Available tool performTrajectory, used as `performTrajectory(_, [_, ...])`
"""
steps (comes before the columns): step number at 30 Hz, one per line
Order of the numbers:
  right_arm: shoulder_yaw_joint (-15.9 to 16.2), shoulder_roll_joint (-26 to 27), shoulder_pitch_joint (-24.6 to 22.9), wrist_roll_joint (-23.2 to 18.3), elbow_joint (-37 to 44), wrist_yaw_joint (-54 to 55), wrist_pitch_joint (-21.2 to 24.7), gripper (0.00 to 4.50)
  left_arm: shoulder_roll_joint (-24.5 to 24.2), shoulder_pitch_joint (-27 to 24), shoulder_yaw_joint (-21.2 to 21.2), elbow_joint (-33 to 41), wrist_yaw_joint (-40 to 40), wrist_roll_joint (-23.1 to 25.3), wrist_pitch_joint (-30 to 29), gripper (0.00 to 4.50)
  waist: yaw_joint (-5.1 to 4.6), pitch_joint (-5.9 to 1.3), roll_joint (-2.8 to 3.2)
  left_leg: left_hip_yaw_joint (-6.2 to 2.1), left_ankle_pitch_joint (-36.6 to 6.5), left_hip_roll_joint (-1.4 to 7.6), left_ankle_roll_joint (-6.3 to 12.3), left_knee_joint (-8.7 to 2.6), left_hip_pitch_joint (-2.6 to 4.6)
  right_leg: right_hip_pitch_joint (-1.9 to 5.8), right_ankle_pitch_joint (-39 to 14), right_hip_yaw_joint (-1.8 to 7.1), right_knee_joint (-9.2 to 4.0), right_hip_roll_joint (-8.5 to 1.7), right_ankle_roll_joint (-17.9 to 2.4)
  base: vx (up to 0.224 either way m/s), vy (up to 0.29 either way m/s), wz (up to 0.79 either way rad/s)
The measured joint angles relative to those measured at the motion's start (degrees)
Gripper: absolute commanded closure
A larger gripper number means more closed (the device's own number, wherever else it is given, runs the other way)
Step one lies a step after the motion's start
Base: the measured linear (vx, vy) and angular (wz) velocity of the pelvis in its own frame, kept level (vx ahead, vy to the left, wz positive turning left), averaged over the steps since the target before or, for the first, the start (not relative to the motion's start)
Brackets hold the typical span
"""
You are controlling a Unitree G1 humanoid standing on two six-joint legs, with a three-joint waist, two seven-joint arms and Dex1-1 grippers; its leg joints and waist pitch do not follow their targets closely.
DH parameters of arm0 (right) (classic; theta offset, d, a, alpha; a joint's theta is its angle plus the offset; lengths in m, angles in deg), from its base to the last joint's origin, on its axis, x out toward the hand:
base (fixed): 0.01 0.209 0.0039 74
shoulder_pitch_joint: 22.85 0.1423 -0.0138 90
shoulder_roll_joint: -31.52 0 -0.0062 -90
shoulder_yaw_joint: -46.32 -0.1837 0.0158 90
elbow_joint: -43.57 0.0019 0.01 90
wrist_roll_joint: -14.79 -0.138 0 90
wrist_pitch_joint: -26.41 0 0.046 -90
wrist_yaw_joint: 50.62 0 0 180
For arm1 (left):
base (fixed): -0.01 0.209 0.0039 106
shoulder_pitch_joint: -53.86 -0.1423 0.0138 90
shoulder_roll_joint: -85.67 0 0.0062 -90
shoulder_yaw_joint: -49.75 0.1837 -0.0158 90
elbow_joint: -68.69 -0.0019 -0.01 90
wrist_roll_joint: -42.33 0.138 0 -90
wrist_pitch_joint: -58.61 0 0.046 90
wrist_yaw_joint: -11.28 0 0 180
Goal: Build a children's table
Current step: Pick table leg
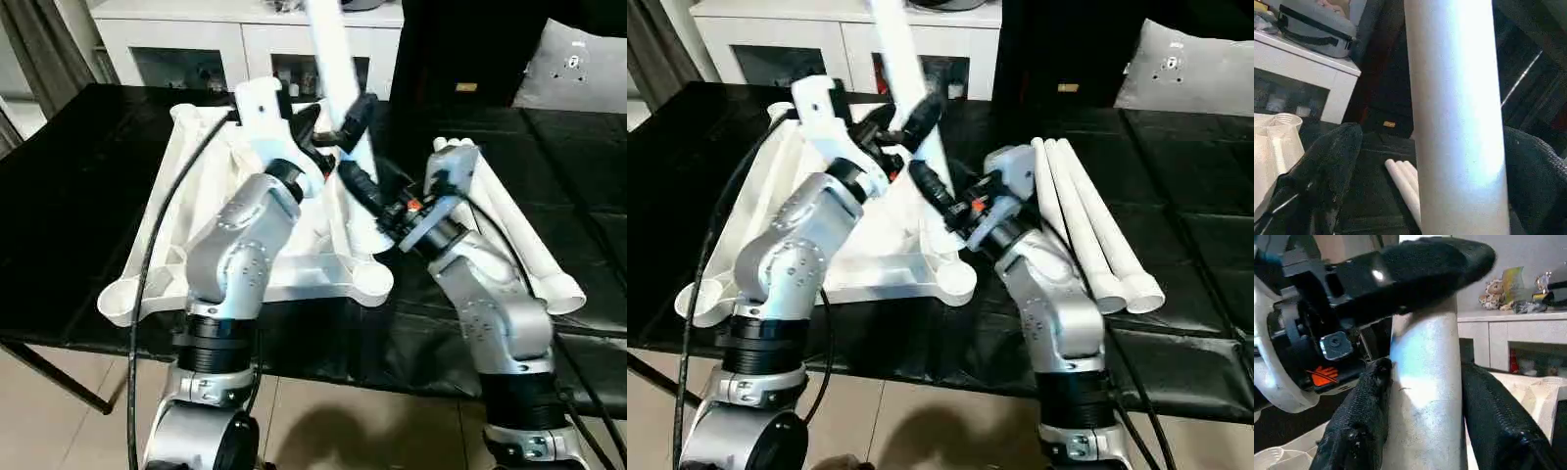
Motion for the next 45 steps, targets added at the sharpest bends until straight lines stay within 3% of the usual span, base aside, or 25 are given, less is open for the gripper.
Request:
performTrajectory(25, [0.95,0.26,0.15,1.63,-4.72,-0.51,-5.19,2.66,0.01,-0.16,0.81,-0.11,-1.53,0.48,1.16,0.34,0.02,0.0,0.0,0.0,0.12,0.04,0.28,0.29,-0.38,-0.25,0.29,0.0,0.05,0.0,-0.09,0.0,0.0,0.0])
performTrajectory(32, [1.06,0.25,0.13,1.68,-5.91,-0.59,-5.55,2.66,-7.5,-0.28,8.48,-2.48,0.08,12.03,6.66,0.34,-0.07,-0.04,0.06,0.01,0.17,0.06,0.28,0.31,-0.37,-0.25,0.44,0.01,0.05,0.0,-0.03,0.0,0.0,0.0])
performTrajectory(35, [1.42,0.31,0.15,1.75,-6.6,-0.53,-5.55,2.67,-8.96,-0.28,10.53,-2.91,0.48,14.37,8.07,0.38,-0.01,-0.03,0.06,0.01,0.18,0.06,0.25,0.31,-0.37,-0.25,0.47,0.0,0.05,0.0,-0.03,0.0,0.0,0.0])
performTrajectory(36, [1.51,0.31,0.14,1.75,-6.66,-0.53,-5.55,2.68,-9.48,-0.28,11.06,-2.92,0.64,15.07,8.5,0.69,-0.01,-0.03,0.06,0.01,0.18,0.06,0.25,0.31,-0.37,-0.25,0.47,0.0,0.05,0.0,-0.03,0.0,0.0,0.0])
performTrajectory(45, [1.57,0.14,0.36,1.76,-7.55,-0.57,-5.9,2.68,-10.15,-0.23,12.1,-4.13,1.11,18.04,11.0,0.82,0.02,-0.04,0.07,0.02,0.18,0.06,0.25,0.34,-0.37,-0.25,0.5,0.01,0.05,0.0,-0.04,0.0,0.0,0.0])
